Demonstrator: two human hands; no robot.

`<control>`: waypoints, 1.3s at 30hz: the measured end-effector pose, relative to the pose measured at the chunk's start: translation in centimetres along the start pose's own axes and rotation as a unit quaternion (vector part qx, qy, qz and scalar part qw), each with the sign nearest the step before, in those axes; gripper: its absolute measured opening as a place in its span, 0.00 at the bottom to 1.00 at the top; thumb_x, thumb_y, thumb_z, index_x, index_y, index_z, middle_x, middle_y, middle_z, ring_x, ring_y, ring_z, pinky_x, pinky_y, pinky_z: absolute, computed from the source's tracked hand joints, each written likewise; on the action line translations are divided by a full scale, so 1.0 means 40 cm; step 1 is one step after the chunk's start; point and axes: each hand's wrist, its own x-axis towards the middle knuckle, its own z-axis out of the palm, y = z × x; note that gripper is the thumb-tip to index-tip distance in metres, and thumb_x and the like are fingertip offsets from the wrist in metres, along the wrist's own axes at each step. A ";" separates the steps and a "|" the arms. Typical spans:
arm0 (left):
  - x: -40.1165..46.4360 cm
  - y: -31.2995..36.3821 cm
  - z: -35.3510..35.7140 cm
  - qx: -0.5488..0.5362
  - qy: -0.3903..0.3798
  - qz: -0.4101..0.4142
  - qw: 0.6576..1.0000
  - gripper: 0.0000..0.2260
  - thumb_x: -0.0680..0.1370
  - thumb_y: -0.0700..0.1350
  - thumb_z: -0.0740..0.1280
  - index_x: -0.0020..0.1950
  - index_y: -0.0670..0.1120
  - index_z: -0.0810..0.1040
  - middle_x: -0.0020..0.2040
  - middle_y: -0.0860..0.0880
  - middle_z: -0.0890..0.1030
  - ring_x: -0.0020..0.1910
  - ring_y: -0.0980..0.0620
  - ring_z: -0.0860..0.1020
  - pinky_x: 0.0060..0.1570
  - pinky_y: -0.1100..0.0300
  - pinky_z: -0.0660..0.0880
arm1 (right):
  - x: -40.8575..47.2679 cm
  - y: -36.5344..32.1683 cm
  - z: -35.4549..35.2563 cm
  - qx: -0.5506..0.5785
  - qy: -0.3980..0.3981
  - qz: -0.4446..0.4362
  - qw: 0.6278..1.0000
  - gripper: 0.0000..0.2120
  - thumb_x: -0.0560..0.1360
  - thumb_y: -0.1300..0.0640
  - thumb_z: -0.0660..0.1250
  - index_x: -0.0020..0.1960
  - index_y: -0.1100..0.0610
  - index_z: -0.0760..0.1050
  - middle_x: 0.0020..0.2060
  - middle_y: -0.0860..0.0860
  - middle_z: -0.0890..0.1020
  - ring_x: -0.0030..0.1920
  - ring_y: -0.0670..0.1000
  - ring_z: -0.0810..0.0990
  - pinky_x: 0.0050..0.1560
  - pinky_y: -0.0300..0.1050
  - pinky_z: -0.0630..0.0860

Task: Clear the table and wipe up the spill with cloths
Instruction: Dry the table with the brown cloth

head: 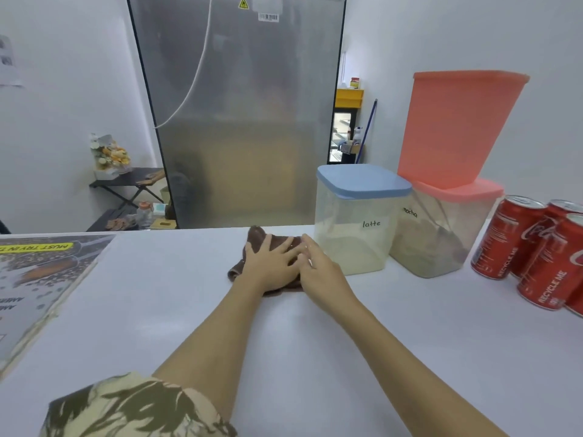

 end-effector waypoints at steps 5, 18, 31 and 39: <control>-0.111 -0.105 0.000 -0.009 0.037 -0.039 0.999 0.22 0.78 0.63 0.45 0.73 0.68 0.49 0.77 0.60 0.48 0.76 0.43 0.44 0.70 0.37 0.44 | -0.001 -0.055 0.043 0.035 0.043 -0.019 0.998 0.22 0.82 0.52 0.48 0.76 0.47 0.56 0.56 0.50 0.76 0.53 0.48 0.71 0.51 0.39 0.63; -0.313 -0.232 -0.013 0.025 0.042 -0.103 0.993 0.21 0.78 0.64 0.45 0.72 0.69 0.52 0.77 0.60 0.50 0.76 0.41 0.44 0.69 0.35 0.45 | -0.091 -0.087 0.142 -0.052 -0.036 -0.038 0.997 0.25 0.82 0.52 0.51 0.77 0.50 0.50 0.75 0.50 0.60 0.75 0.54 0.57 0.72 0.47 0.56; -0.409 -0.374 -0.049 0.020 0.028 -0.157 0.987 0.22 0.79 0.63 0.44 0.74 0.67 0.48 0.77 0.59 0.46 0.76 0.40 0.42 0.69 0.33 0.43 | -0.169 -0.146 0.213 -0.052 -0.085 -0.040 0.994 0.26 0.82 0.48 0.50 0.77 0.46 0.45 0.76 0.48 0.57 0.76 0.53 0.54 0.73 0.51 0.56; -0.527 -0.435 -0.056 0.008 0.041 -0.242 0.969 0.25 0.78 0.66 0.45 0.75 0.65 0.49 0.78 0.57 0.48 0.76 0.40 0.44 0.70 0.36 0.43 | -0.223 -0.160 0.204 -0.054 -0.070 -0.044 0.995 0.26 0.82 0.48 0.50 0.77 0.46 0.45 0.76 0.47 0.57 0.76 0.51 0.53 0.73 0.50 0.55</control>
